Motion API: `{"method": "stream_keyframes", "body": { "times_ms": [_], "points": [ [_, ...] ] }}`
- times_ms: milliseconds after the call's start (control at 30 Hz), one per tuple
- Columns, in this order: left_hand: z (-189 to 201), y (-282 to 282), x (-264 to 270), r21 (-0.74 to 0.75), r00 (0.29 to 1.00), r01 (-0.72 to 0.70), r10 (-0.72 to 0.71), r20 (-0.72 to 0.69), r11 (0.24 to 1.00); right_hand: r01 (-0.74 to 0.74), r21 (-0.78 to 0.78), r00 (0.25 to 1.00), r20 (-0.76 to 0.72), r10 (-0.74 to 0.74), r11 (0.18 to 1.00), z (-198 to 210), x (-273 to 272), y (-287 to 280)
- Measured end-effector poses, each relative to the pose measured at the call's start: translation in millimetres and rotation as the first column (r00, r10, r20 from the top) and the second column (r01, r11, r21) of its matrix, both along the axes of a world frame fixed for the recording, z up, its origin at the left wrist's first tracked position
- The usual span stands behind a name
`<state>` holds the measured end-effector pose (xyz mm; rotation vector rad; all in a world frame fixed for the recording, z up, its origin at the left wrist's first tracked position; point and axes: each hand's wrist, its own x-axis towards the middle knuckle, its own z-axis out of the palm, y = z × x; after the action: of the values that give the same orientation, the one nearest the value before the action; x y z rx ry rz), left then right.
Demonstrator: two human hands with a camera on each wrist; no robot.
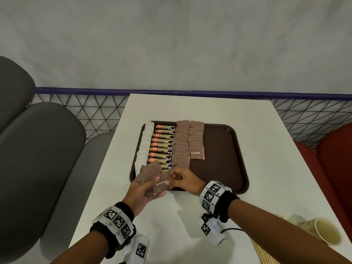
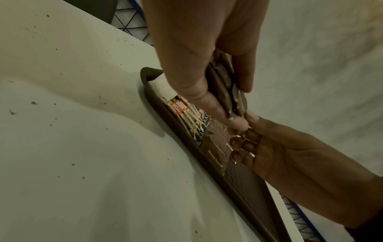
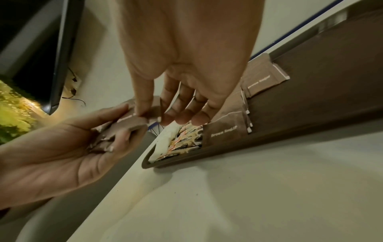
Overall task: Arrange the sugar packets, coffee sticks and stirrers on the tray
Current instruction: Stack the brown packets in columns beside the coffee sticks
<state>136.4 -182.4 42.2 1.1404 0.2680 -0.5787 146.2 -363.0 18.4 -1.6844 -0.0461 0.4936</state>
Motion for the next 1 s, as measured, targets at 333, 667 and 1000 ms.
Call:
{"method": "stream_keyframes", "body": {
  "times_ms": [333,667,1000],
  "points": [
    [-4.8,7.7,-1.0,-0.129,0.989,-0.108,0.093,-0.111,0.986,0.278,-0.036,0.955,0.12,-0.272,0.96,6.1,6.5,-24.3],
    [-7.3,10.2,-0.3,-0.032,0.988,-0.119,0.115,-0.099,0.992,0.596,-0.11,0.8,0.168,-0.576,0.796,3.8,10.3,-70.5],
    [-8.1,12.5,5.6,-0.074,0.986,-0.112,0.101,-0.131,0.991,0.574,-0.444,0.804,0.148,-0.576,0.688,-19.0,34.3,-95.9]
  ]
}}
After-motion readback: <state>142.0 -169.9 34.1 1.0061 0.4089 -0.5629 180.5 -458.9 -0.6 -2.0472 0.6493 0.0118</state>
